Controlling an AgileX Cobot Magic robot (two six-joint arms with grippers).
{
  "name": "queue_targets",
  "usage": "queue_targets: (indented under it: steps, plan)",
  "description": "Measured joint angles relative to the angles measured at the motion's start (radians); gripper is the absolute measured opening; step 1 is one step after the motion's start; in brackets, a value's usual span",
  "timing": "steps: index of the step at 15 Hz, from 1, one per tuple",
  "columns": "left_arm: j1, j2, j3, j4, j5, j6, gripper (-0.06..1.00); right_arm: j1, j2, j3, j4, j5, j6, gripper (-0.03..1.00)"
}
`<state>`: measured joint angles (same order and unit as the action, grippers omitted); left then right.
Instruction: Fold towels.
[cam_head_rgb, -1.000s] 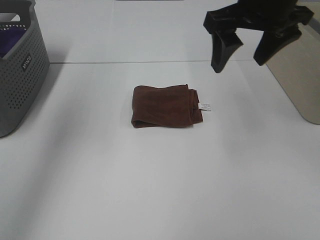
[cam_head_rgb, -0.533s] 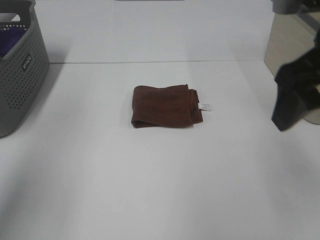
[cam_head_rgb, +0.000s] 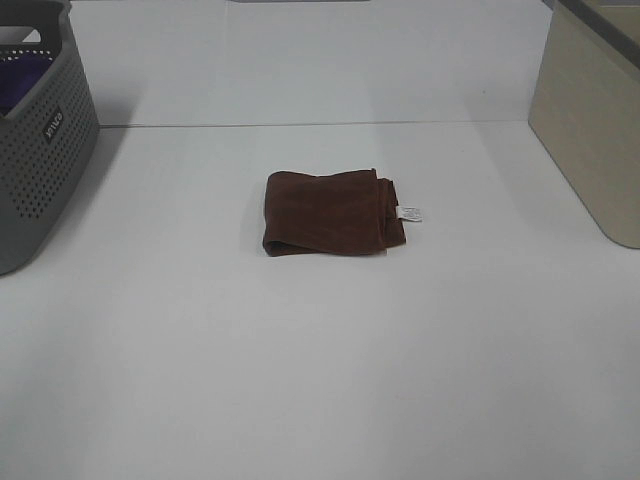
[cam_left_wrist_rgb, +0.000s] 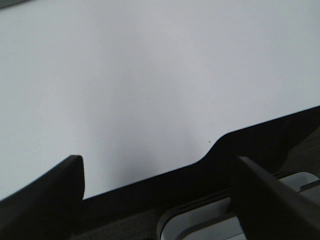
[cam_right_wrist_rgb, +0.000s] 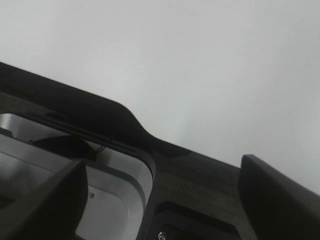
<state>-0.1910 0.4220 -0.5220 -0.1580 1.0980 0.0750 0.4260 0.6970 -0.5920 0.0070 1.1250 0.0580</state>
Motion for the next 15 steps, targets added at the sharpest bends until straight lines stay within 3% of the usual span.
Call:
queue_targets:
  steps: [3,5,15]
  plan:
    - [0.000,-0.060,0.011,-0.041,-0.028,0.108,0.76,0.000,-0.165,0.077,0.002,-0.044,-0.070,0.78]
    - [0.000,-0.066,0.014,-0.079,-0.027,0.182,0.76,0.000,-0.321,0.080,0.063,-0.057,-0.160,0.78]
    - [0.000,-0.066,0.015,-0.086,-0.028,0.189,0.76,0.000,-0.386,0.080,0.074,-0.060,-0.177,0.78]
